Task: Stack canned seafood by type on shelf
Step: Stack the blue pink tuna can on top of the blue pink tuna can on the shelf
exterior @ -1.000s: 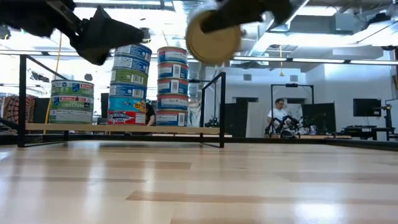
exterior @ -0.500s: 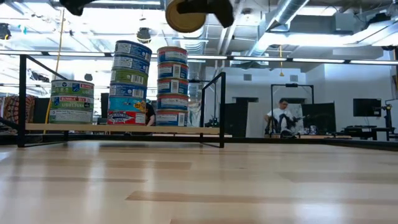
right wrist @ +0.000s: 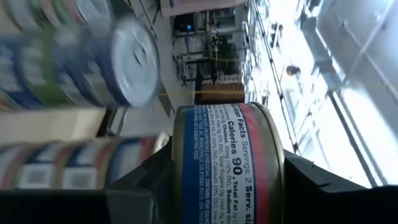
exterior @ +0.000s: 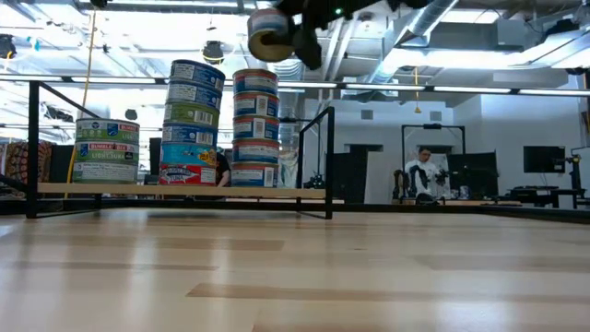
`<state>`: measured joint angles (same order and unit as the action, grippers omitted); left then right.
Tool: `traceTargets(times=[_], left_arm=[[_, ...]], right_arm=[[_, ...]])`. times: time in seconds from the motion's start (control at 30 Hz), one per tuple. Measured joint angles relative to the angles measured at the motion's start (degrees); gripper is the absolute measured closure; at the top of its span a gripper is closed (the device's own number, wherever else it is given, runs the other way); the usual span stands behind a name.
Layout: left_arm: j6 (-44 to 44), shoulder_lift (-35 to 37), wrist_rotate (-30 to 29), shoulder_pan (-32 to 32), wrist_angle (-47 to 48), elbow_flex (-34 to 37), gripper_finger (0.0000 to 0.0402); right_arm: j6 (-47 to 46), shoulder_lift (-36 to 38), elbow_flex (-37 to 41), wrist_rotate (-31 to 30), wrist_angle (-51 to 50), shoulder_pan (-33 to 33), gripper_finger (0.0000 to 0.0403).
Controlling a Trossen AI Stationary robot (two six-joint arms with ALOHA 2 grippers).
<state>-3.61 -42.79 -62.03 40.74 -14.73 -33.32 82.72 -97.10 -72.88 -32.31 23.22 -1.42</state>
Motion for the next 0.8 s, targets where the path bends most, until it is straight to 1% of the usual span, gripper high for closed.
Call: traceTargets(times=[0.1,0.2,0.27,0.37,0.5,0.57,0.8], left_arm=[[-4.0,2.0,-3.4,-1.7,0.1,-0.4,0.0123],[-7.6,3.5,-5.7,-3.7,0.0,-1.3,0.0123],[-9.4,4.1,-5.5,-5.2,-0.1,-1.7,0.0123],[-11.4,4.4,-4.0,-7.3,0.0,-1.8,0.0123],[-11.8,4.3,-3.8,-8.3,2.2,-1.8,0.0123],[-11.7,4.2,-3.8,-8.3,2.3,-1.8,0.0123],[-11.7,4.2,-2.7,-8.3,2.4,-1.8,0.0123]], right_arm=[[-2.7,-0.7,-1.1,2.4,0.0,3.2,0.0173],[-6.2,-1.9,-3.9,3.8,-1.8,5.4,0.0175],[-8.0,-3.2,-6.3,5.2,-3.3,6.4,0.018],[-10.5,-6.3,-10.6,5.3,-6.2,7.5,0.0185],[-14.9,-9.8,-17.2,5.2,-14.1,8.5,0.018],[-16.7,-11.0,-19.7,4.0,-17.3,9.1,0.0177],[-19.2,-12.0,-21.2,3.8,-19.4,10.2,0.018]])
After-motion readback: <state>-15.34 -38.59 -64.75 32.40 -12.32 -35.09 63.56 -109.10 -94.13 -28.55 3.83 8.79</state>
